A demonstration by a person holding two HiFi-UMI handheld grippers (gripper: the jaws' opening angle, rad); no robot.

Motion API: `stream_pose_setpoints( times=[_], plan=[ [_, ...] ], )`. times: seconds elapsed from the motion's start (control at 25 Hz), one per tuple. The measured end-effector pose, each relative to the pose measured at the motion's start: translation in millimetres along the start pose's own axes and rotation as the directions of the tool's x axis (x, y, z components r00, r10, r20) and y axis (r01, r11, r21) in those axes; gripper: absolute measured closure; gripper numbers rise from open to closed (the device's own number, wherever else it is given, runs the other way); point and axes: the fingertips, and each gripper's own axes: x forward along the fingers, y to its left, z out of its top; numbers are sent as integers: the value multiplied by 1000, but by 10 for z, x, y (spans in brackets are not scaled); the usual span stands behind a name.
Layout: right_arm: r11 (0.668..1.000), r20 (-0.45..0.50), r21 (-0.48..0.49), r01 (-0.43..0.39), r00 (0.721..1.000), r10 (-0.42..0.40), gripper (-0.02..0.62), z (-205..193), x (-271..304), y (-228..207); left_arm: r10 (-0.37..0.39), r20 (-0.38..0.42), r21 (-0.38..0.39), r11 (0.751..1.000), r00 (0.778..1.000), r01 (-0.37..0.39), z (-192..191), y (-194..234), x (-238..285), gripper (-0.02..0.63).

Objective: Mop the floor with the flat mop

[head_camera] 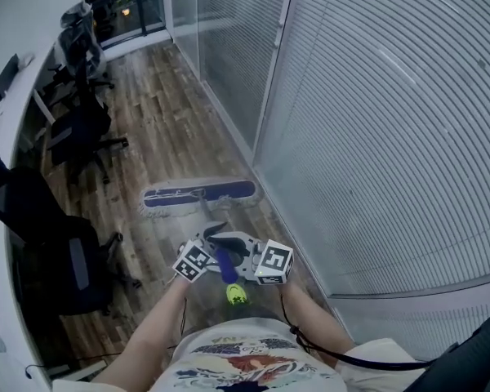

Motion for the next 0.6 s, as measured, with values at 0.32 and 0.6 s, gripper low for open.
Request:
stream_pose_setpoints(
  times=[0.32, 0.6],
  plan=[
    [999, -10, 37, 20, 1000, -20, 338, -185, 15, 107, -11, -25, 20, 1000, 1000, 12, -205, -117, -34, 423],
    [998, -32, 28, 51, 998, -50, 337, -241, 67, 769, 11, 9, -5, 1000, 1000, -11, -219, -615, -448, 423]
  ],
)
